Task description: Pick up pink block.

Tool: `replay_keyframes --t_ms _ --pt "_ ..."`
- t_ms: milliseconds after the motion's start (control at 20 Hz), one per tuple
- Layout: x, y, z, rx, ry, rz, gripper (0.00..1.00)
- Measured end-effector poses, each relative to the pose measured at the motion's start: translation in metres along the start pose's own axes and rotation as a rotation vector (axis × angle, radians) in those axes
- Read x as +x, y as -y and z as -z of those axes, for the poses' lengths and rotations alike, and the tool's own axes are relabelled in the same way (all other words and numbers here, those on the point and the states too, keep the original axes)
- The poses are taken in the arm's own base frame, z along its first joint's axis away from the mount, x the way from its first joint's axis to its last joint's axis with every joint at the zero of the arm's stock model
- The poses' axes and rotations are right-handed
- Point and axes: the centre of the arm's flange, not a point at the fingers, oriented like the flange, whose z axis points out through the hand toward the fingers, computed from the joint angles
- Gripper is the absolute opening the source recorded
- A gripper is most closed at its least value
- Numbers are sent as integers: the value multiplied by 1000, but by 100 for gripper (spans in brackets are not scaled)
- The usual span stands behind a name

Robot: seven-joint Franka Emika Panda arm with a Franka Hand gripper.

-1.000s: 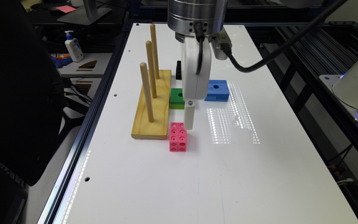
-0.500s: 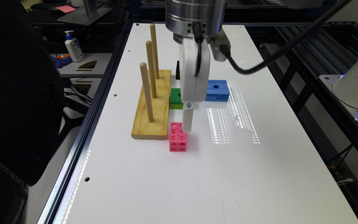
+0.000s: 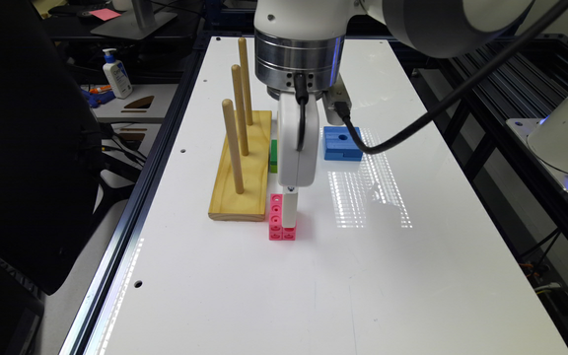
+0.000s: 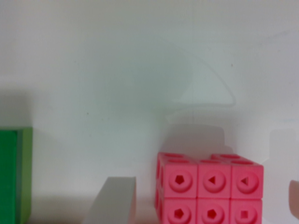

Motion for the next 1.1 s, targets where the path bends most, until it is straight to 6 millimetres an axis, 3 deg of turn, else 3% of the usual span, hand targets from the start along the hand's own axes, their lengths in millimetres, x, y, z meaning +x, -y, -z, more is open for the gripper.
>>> replay_keyframes --t_ms 250,1100 --pt "3 0 -19 2 6 1 100" --pt "2 7 -44 0 15 3 100"
